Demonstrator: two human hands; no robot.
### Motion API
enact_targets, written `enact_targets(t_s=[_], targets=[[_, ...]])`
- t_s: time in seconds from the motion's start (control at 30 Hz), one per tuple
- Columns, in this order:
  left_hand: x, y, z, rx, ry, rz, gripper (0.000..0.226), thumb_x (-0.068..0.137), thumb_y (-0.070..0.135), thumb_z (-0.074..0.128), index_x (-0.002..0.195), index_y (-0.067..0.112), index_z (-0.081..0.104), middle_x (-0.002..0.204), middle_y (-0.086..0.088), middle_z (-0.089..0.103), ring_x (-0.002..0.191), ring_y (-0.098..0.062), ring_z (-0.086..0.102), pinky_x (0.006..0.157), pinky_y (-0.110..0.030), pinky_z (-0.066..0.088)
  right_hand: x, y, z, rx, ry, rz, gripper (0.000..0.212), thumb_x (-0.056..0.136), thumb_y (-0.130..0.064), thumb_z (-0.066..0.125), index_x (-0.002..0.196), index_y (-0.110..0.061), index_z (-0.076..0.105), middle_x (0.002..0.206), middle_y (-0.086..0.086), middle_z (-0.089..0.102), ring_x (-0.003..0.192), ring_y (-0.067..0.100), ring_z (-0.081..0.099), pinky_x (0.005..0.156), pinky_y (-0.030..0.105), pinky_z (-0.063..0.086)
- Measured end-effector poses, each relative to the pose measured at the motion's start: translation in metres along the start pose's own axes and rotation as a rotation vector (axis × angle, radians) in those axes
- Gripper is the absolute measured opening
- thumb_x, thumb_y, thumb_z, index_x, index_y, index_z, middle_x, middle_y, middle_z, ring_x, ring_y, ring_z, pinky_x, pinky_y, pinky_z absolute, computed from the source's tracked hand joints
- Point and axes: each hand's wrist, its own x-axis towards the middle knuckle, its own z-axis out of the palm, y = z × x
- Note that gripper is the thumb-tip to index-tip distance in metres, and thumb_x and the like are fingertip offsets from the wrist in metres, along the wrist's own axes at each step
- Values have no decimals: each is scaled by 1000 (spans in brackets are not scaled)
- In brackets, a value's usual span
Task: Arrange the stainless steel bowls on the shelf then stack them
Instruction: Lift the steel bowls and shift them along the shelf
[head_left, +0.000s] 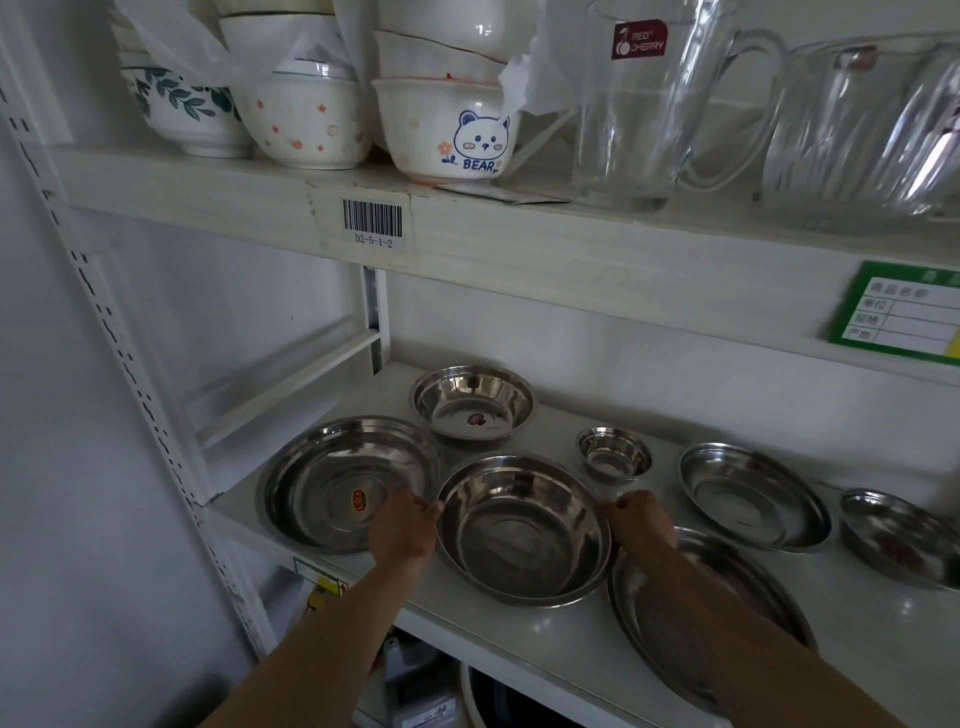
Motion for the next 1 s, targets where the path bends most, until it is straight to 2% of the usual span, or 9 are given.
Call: enact_targets(t_s=[0.13, 0.23, 0.33, 0.5, 0.73, 0.87, 1.0], targets=[[0, -1, 2, 1, 8, 3, 33, 89, 43, 56, 97, 14, 67, 91, -3, 72, 85, -20, 67, 69, -30, 48, 3, 2, 2, 2, -3, -10, 27, 86, -36, 62, 74, -14, 72, 73, 5, 69, 72, 21, 67, 68, 31, 52], [1, -3, 5, -8, 19, 16, 32, 89, 42, 57, 95, 13, 67, 90, -4, 72, 83, -20, 67, 71, -31, 51, 4, 3, 3, 4, -1, -10, 28, 86, -36, 62, 72, -14, 71, 70, 4, 69, 70, 20, 66, 66, 31, 51], [-1, -3, 4, -14, 20, 22, 32, 89, 43, 57, 90, 13, 68, 83, -2, 72, 76, -17, 67, 70, -32, 55, 4, 4, 3, 5, -6, 2, 26, 84, -36, 63, 74, -14, 72, 74, 5, 70, 73, 22, 67, 69, 32, 52], [-1, -3, 3, 6, 10, 43, 31, 89, 42, 56, 93, 15, 68, 87, -2, 72, 80, -18, 68, 68, -28, 51, 6, 6, 4, -19, -4, 18, 26, 81, -36, 61, 83, -14, 74, 86, 8, 72, 85, 28, 68, 72, 31, 50], [1, -1, 3, 70, 13, 65, 32, 91, 42, 54, 83, 14, 67, 78, -2, 69, 71, -15, 65, 66, -29, 54, 4, 5, 5, -12, -5, 43, 25, 81, -36, 61, 80, -13, 72, 84, 8, 71, 81, 26, 66, 69, 28, 46], [6, -2, 2, 117, 5, 106, 29, 89, 40, 56, 82, 13, 65, 76, -2, 67, 69, -16, 61, 63, -27, 48, 5, 3, 2, -23, -20, 50, 27, 79, -39, 63, 78, -13, 72, 82, 7, 71, 79, 26, 67, 68, 28, 46], [14, -2, -1, 185, -10, 171, 28, 85, 40, 59, 80, 14, 68, 76, -2, 69, 71, -16, 66, 64, -30, 53, 9, 3, 1, -62, -41, 53, 35, 72, -44, 62, 85, -12, 72, 89, 9, 72, 83, 28, 69, 74, 33, 53]])
